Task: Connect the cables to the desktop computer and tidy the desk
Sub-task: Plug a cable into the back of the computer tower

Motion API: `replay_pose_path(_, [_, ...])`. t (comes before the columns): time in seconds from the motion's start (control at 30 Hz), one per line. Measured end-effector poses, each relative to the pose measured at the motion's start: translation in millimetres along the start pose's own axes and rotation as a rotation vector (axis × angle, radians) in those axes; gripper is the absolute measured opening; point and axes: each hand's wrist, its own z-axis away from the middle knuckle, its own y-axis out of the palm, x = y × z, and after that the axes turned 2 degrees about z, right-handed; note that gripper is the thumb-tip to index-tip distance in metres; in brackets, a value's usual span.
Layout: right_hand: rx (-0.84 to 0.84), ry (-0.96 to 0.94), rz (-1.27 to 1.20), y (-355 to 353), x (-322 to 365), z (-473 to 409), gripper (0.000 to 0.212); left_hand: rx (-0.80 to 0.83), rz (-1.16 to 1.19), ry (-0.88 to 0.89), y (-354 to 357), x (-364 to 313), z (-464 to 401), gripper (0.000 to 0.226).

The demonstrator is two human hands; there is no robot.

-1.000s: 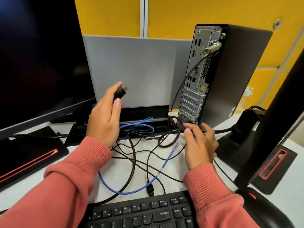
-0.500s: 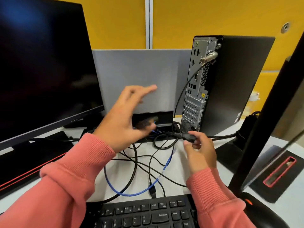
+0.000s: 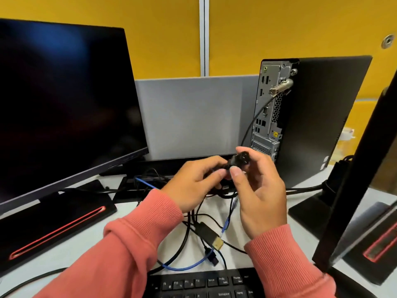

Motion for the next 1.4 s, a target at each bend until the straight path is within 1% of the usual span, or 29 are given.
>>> replay_pose_path(0.07, [0.007, 0.059, -0.018, -3, -8, -1, 0.043, -0.145, 0.021, 0.013, -1, 3, -2, 0.011])
replay_pose_path(0.1, [0.038, 0.113, 0.031, -3, -15, -1, 0.045, -0.215, 0.061, 0.005, -2, 1, -3, 0.010])
replay_pose_path(0.17, [0.187, 0.174, 0.281, -4, -33, 2, 0.045, -0.348, 0.178, -0.042, -4, -1, -7, 0.009])
replay_pose_path(0.23, [0.346, 0.167, 0.526, -4, -44, 7, 0.040, -0.457, 0.273, -0.075, -6, -6, -9, 0.011])
replay_pose_path(0.3, [0.404, 0.156, 0.626, -3, -44, 10, 0.034, -0.548, 0.321, -0.085, -7, -11, -11, 0.014])
replay_pose_path(0.4, [0.363, 0.064, 0.637, -3, -39, 10, 0.024, -0.671, 0.380, -0.067, -10, -19, -12, 0.018])
replay_pose_path(0.5, [0.316, -0.037, 0.497, -3, -36, 12, 0.009, -0.738, 0.390, -0.011, -9, -27, -9, 0.020])
replay_pose_path(0.53, [0.329, -0.049, 0.486, -2, -36, 13, 0.007, -0.712, 0.382, 0.006, -8, -26, -7, 0.017])
replay_pose_path(0.6, [0.356, -0.052, 0.524, -2, -41, 16, 0.005, -0.580, 0.341, 0.018, -5, -19, -4, 0.012])
replay_pose_path(0.67, [0.363, -0.012, 0.555, -3, -46, 16, 0.006, -0.454, 0.229, 0.010, -1, -9, 1, 0.019])
replay_pose_path(0.73, [0.364, 0.028, 0.576, -3, -50, 16, 0.008, -0.387, 0.135, -0.002, 3, -2, 7, 0.023])
replay_pose_path(0.83, [0.346, 0.068, 0.589, -3, -53, 16, 0.012, -0.308, 0.076, 0.022, 6, -1, 14, 0.024])
replay_pose_path(1.07, [0.318, 0.105, 0.578, -4, -55, 15, 0.011, -0.279, 0.145, 0.066, 9, 5, 14, 0.026])
replay_pose_path(1.2, [0.322, 0.126, 0.564, -6, -56, 15, 0.014, -0.259, 0.178, 0.080, 14, 6, 11, 0.026])
replay_pose_path(1.3, [0.328, 0.138, 0.563, -7, -60, 15, 0.017, -0.232, 0.150, 0.054, 20, 10, 3, 0.024])
replay_pose_path(1.4, [0.351, 0.183, 0.534, -7, -63, 16, 0.018, -0.164, 0.078, -0.031, 30, 20, -10, 0.024])
